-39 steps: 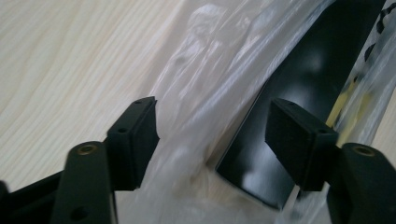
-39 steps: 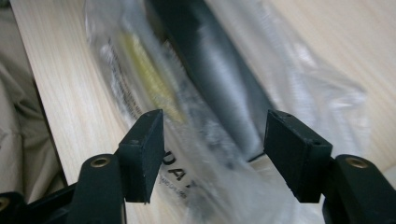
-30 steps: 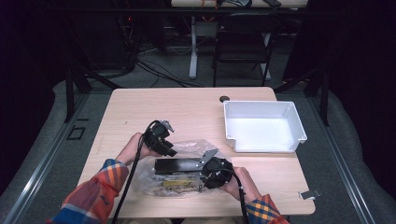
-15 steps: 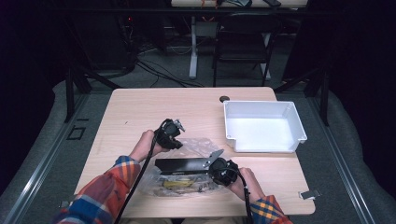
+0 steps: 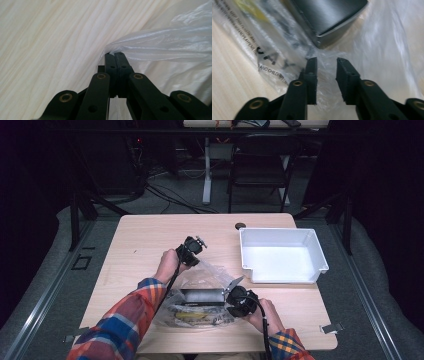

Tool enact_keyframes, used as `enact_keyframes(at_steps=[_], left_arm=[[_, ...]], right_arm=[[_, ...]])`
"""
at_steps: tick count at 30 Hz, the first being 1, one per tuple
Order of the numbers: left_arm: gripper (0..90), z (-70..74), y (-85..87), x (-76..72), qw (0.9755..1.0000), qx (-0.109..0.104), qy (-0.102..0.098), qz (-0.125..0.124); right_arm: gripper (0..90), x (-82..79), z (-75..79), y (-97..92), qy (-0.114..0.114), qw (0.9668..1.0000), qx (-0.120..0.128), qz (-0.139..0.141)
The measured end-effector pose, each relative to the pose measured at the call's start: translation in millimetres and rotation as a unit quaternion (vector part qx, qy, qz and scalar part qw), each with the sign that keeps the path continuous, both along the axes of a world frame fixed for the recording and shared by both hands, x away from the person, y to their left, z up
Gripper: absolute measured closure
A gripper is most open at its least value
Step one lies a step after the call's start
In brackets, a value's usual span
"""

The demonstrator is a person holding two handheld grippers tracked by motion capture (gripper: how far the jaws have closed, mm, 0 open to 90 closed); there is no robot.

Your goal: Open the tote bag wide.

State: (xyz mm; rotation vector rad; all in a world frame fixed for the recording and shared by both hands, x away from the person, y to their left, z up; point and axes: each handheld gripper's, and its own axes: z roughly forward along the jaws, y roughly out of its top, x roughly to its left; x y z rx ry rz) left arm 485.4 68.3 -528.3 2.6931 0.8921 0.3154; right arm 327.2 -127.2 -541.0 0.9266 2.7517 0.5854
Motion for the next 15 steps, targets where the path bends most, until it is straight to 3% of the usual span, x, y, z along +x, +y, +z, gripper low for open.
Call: enact_keyframes(at_steps=[1,3,6,8,11,15], left_arm=[[89.9,-4.4,0.3,1.6,0.9999,0.011,0.002,0.006],[84.0,-7.9,2.0,3.2,0.9997,0.01,0.017,0.011],[60.3,-2.8,8.1,2.1,0.9992,-0.016,0.03,0.018],[46.2,7.0,13.3,-1.6,0.9988,-0.034,0.031,0.018],[34.7,23.1,24.1,-8.7,0.9979,-0.051,0.035,0.016],[25.8,47.6,44.7,-18.8,0.9966,-0.075,0.032,0.009]], right_arm=[[66.8,0.9,0.2,-1.1,0.001,1.0,-0.001,0.0],[61.7,2.4,0.3,-3.0,0.0,1.0,0.005,-0.008],[56.7,1.1,4.7,-4.2,-0.005,0.9998,0.02,-0.008],[54.2,0.1,9.8,-4.7,-0.014,0.9992,0.037,-0.004],[51.6,-1.9,16.3,-4.8,-0.026,0.9983,0.052,-0.005],[46.0,-2.8,20.3,-2.6,-0.029,0.9981,0.054,0.002]])
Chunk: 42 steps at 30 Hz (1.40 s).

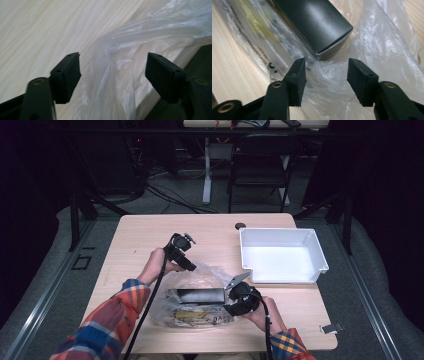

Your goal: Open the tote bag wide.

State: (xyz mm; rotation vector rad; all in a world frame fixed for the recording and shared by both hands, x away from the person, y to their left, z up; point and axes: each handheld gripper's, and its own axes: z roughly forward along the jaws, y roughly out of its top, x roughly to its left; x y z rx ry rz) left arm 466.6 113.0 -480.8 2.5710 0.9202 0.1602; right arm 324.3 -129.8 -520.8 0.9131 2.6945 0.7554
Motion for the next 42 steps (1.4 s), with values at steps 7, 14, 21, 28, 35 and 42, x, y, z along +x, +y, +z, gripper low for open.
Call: enact_keyframes(at_steps=[7,14,21,28,35,42], left_arm=[[20.6,31.9,30.0,-49.0,0.9985,-0.043,-0.028,-0.019],[18.0,23.5,50.1,-116.1,0.9948,-0.081,-0.025,-0.056],[53.4,-0.1,54.7,-148.0,0.9939,-0.046,-0.067,-0.074],[89.9,-22.2,82.1,-152.4,0.9957,-0.06,-0.057,-0.041],[89.9,-38.2,123.6,-139.6,0.9964,-0.065,-0.036,0.041],[89.9,-52.0,145.7,-124.8,0.9942,-0.041,-0.033,0.093]], right_arm=[[39.1,-1.9,5.2,1.4,-0.005,1.0,0.006,0.005],[38.1,-0.8,4.2,0.1,0.001,1.0,0.003,-0.006],[38.1,3.7,-1.8,-1.0,0.015,0.9998,-0.007,-0.012],[38.1,8.8,-8.6,-3.3,0.026,0.9993,-0.015,-0.021],[36.5,16.8,-17.3,-1.6,0.04,0.9986,-0.021,-0.026],[34.1,27.4,-24.4,-7.5,0.054,0.9975,-0.021,-0.041]])
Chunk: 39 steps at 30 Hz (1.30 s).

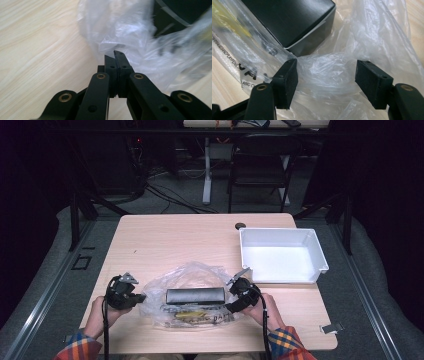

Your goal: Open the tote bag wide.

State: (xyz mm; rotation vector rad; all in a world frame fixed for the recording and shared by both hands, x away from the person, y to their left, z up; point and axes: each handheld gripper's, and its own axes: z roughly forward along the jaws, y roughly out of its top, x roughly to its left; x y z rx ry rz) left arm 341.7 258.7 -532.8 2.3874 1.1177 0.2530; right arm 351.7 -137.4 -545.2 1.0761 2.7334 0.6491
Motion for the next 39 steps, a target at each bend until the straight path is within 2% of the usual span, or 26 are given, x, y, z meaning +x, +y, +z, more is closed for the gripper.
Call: enact_keyframes(at_steps=[4,6,10,13,16,17,21,23,26,29,34,36,38,39], left_arm=[[89.8,-2.6,6.0,8.2,0.9999,-0.007,0.006,0.014],[89.2,-3.0,4.7,8.6,0.9999,-0.011,0.008,0.01],[78.9,-0.6,2.2,6.2,0.9998,-0.016,0.008,0.0],[68.3,2.1,2.4,5.2,0.9995,-0.029,0.01,0.005],[56.6,4.9,0.6,3.9,0.9995,-0.031,0.01,0.006],[53.3,5.8,-1.0,3.1,0.9995,-0.03,0.009,0.007],[40.1,7.2,-3.2,2.4,0.9995,-0.029,0.009,0.006],[34.7,8.6,-2.2,2.5,0.9995,-0.031,0.008,0.009],[26.4,11.8,0.7,1.6,0.9988,-0.048,0.008,0.01],[18.0,17.3,4.4,-1.8,0.9981,-0.059,0.016,0.001],[14.4,22.3,9.2,-9.9,0.9977,-0.065,0.02,-0.007],[12.8,23.8,12.3,-13.0,0.9978,-0.062,0.02,-0.005],[10.5,24.4,15.6,-15.4,0.9982,-0.056,0.019,-0.004],[9.5,24.6,18.4,-17.7,0.9985,-0.052,0.014,0.002]], right_arm=[[33.2,2.4,-1.1,-3.5,0.003,1.0,0.001,-0.005],[32.9,2.5,-1.4,-3.3,0.006,1.0,0.002,-0.002],[32.1,-5.7,10.7,-4.0,-0.009,0.9999,-0.001,0.015],[31.4,-16.1,25.9,-6.1,-0.028,0.9991,0.013,0.029],[31.1,-25.9,40.1,-8.0,-0.048,0.9976,0.031,0.039],[31.1,-27.4,44.0,-8.4,-0.049,0.9975,0.028,0.043],[30.1,-33.1,55.9,-7.7,-0.063,0.9951,0.05,0.058],[28.6,-34.0,57.6,-5.8,-0.066,0.9939,0.053,0.07],[27.3,-34.4,59.7,-2.5,-0.07,0.9925,0.057,0.083],[26.2,-32.0,61.4,3.5,-0.073,0.9908,0.061,0.096],[25.1,-26.9,61.3,14.1,-0.078,0.9887,0.059,0.114],[23.6,-22.4,61.1,17.8,-0.072,0.9885,0.049,0.124],[22.9,-19.1,59.0,22.6,-0.072,0.9885,0.049,0.124],[22.6,-17.1,59.4,23.8,-0.07,0.9882,0.042,0.13]])
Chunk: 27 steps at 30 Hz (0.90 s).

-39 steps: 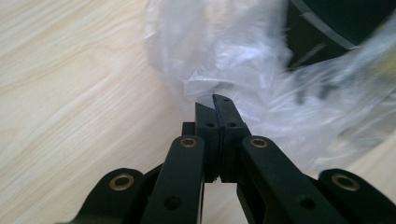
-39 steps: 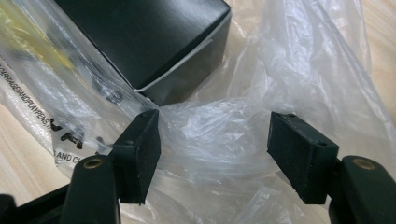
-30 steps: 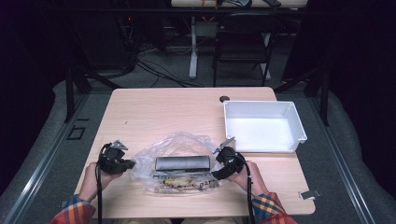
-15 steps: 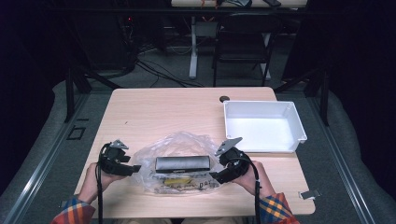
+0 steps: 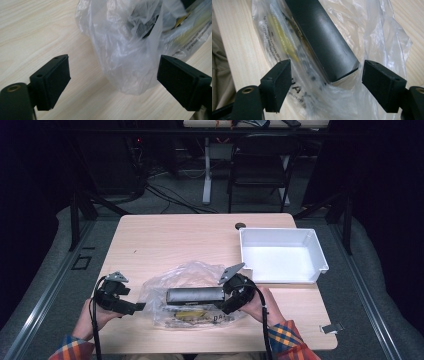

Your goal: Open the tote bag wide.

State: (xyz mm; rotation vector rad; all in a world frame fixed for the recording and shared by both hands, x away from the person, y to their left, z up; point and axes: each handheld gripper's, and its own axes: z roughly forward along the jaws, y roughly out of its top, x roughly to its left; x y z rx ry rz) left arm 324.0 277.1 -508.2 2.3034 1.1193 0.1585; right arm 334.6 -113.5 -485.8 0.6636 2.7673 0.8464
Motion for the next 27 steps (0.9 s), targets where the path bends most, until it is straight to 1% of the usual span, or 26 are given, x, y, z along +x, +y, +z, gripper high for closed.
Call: enact_keyframes(at_steps=[2,3,5,6,9,12,14,15,16,18,19,21,27], left_arm=[[8.2,-0.2,5.9,-2.3,1.0,0.004,-0.002,0.005],[7.4,-0.4,8.6,-3.4,0.9999,0.006,-0.005,0.011],[5.8,-1.0,13.8,-4.8,0.9996,0.015,-0.014,0.021],[5.1,-1.2,16.2,-5.2,0.9993,0.021,-0.019,0.025],[2.8,-3.7,22.9,-5.2,0.9977,0.037,-0.041,0.04],[1.8,-5.7,28.9,-4.6,0.9968,0.026,-0.054,0.053],[1.6,-7.8,32.4,-3.7,0.9954,0.031,-0.063,0.065],[1.4,-9.3,33.7,-3.1,0.9953,0.032,-0.063,0.067],[1.3,-10.2,34.6,-2.8,0.9953,0.033,-0.06,0.069],[1.3,-14.8,35.8,-1.3,0.995,0.036,-0.056,0.074],[1.3,-16.3,35.9,-0.9,0.9953,0.035,-0.051,0.074],[1.2,-18.5,35.6,-0.4,0.9953,0.041,-0.049,0.072],[0.8,-21.7,36.2,1.1,0.9954,0.044,-0.042,0.073]], right_arm=[[22.5,4.5,-2.1,4.6,-0.001,1.0,0.003,0.0],[22.5,6.5,-2.0,6.5,0.001,1.0,-0.002,0.003],[22.4,10.6,-2.5,10.3,0.0,0.9999,-0.011,0.009],[22.4,12.1,-3.0,12.5,0.003,0.9999,-0.012,0.01],[22.3,17.6,-2.7,18.2,-0.001,0.9994,-0.029,0.02],[22.1,21.0,-4.3,24.0,-0.001,0.999,-0.035,0.028],[22.0,23.8,-5.0,28.0,0.003,0.9984,-0.043,0.038],[22.0,25.3,-4.9,30.7,0.003,0.9978,-0.051,0.042],[22.1,26.9,-5.2,32.7,0.007,0.9975,-0.052,0.048],[22.1,29.2,-5.5,36.4,0.007,0.9967,-0.059,0.054],[22.2,31.1,-5.7,38.8,0.01,0.9963,-0.062,0.059],[22.2,33.5,-5.6,41.8,0.01,0.9956,-0.068,0.062],[22.6,39.5,-8.6,49.5,0.013,0.9942,-0.078,0.073]])
